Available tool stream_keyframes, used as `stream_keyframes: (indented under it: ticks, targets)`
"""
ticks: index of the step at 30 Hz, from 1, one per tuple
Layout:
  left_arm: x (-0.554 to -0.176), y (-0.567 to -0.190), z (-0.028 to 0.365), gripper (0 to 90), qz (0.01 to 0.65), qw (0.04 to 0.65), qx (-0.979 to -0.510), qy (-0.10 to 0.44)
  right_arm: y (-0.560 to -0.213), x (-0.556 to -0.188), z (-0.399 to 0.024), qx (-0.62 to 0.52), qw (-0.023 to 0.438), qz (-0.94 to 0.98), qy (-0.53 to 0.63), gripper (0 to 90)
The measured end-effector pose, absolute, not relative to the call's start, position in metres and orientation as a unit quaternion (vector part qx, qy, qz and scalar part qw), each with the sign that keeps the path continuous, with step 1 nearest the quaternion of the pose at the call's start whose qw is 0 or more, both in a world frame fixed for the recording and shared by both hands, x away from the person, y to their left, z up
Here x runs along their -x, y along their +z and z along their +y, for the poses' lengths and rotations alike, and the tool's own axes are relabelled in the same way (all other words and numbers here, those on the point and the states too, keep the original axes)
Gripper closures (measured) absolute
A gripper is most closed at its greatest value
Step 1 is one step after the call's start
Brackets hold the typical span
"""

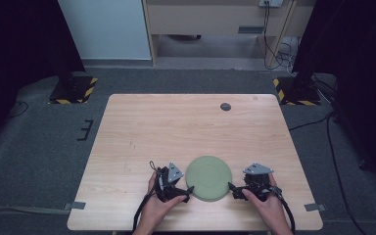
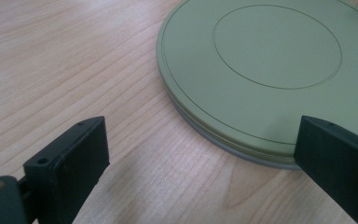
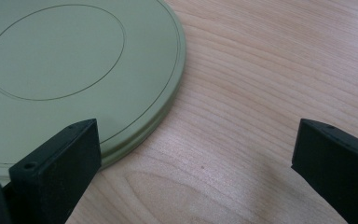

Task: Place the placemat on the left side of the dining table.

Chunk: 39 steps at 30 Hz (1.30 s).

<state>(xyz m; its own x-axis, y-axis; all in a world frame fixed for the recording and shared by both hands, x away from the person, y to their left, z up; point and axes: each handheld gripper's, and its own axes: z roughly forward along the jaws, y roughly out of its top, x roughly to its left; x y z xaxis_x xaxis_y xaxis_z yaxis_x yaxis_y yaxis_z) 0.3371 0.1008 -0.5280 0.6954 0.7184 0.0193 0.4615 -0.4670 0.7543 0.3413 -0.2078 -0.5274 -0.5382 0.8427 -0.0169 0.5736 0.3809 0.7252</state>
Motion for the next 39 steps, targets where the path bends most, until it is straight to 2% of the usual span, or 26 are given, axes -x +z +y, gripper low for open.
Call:
stream_keyframes:
  ticks: [14, 19, 33, 39]
  targets:
    - [-0.3407, -0.5281, 0.0990, 1.7, 0.354, 0.374, -0.838, 0.182, -0.5283, -0.3449, -0.2054, -0.450, 0.209, 0.799, 0.339, 0.8]
    - [-0.3383, -0.5277, 0.0989, 3.6, 0.348, 0.374, -0.839, 0.187, -0.5273, -0.3428, -0.2054, -0.451, 0.203, 0.799, 0.343, 4.3]
    - [-0.3443, -0.5278, 0.0961, 1.0, 0.350, 0.368, -0.838, 0.201, -0.5291, -0.3452, -0.2046, -0.458, 0.209, 0.794, 0.341, 1.1]
    - [-0.3435, -0.5289, 0.0976, 2.9, 0.349, 0.372, -0.837, 0.196, -0.5286, -0.3434, -0.2044, -0.454, 0.210, 0.795, 0.342, 3.8]
